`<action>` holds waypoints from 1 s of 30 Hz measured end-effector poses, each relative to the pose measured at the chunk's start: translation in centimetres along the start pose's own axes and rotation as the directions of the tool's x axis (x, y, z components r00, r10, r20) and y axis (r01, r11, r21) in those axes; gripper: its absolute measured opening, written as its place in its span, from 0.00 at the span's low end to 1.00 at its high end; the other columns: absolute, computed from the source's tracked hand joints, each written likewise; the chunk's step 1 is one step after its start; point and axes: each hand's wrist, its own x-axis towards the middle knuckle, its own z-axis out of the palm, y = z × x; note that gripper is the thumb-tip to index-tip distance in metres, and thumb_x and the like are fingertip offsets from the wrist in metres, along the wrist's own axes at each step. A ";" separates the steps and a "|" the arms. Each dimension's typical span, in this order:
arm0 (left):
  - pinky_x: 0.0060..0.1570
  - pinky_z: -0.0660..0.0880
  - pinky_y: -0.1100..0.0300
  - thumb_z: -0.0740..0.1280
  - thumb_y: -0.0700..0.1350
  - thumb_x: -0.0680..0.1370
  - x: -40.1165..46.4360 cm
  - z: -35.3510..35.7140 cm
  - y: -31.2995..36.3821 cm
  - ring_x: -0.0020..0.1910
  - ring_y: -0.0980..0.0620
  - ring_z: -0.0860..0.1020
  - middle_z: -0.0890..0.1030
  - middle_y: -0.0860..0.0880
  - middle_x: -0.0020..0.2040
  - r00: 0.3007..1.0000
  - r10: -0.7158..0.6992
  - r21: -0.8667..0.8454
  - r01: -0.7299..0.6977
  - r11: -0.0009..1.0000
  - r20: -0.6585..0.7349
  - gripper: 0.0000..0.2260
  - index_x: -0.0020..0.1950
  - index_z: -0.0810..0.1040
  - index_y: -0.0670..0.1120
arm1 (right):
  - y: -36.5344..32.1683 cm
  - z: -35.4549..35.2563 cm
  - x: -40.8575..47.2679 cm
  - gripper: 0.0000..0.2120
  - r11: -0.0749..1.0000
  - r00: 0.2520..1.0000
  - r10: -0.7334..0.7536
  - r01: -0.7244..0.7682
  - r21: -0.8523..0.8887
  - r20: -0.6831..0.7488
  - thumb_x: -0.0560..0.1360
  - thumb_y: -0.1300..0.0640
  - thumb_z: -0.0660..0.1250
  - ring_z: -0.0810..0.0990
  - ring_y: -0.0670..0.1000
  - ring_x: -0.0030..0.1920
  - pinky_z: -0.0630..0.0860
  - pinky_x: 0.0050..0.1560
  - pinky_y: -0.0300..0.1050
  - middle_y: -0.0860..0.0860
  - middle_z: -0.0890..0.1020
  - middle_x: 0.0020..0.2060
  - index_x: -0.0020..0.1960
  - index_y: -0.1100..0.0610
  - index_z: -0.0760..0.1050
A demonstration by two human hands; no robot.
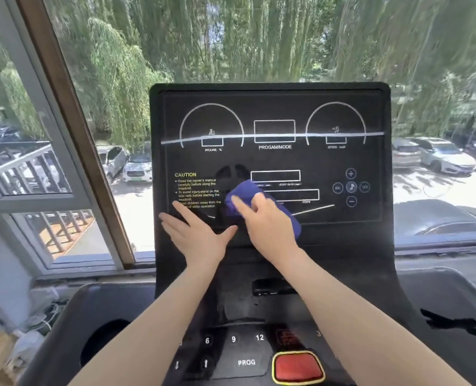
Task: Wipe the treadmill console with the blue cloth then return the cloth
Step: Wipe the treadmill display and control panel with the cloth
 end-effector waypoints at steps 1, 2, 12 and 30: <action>0.71 0.41 0.50 0.73 0.61 0.65 0.0 0.2 -0.1 0.73 0.36 0.40 0.38 0.31 0.72 1.000 0.005 0.007 -0.005 1.000 -0.014 0.57 0.73 0.35 0.39 | 0.1 0.1 -0.5 0.30 0.994 0.994 -0.109 0.109 -0.010 0.024 0.54 0.64 0.79 0.72 0.53 0.28 0.54 0.24 0.36 0.54 0.75 0.35 0.56 0.52 0.81; 0.72 0.41 0.50 0.73 0.61 0.65 0.0 0.3 -0.2 0.73 0.36 0.40 0.38 0.31 0.72 1.000 0.010 0.012 -0.010 1.000 -0.027 0.58 0.73 0.35 0.39 | 0.6 0.1 -0.6 0.30 0.981 0.981 -0.190 0.191 -0.017 0.040 0.54 0.63 0.79 0.72 0.53 0.28 0.54 0.24 0.36 0.54 0.76 0.35 0.56 0.52 0.81; 0.72 0.42 0.50 0.71 0.66 0.63 -0.2 0.4 0.6 0.74 0.37 0.40 0.37 0.32 0.73 0.998 -0.040 0.117 0.046 0.992 -0.051 0.60 0.73 0.31 0.43 | 6.6 -0.9 3.6 0.24 0.995 0.974 0.099 -0.098 0.011 -0.203 0.60 0.69 0.66 0.71 0.56 0.27 0.61 0.27 0.41 0.57 0.75 0.34 0.54 0.56 0.81; 0.70 0.46 0.44 0.75 0.59 0.63 0.0 -0.1 1.2 0.74 0.41 0.39 0.35 0.39 0.74 0.991 -0.132 0.063 0.132 0.989 -0.009 0.59 0.73 0.31 0.48 | 0.0 1.7 3.1 0.21 0.984 0.973 -0.159 0.142 -0.108 -0.167 0.62 0.58 0.69 0.74 0.54 0.28 0.67 0.27 0.41 0.56 0.79 0.38 0.55 0.55 0.81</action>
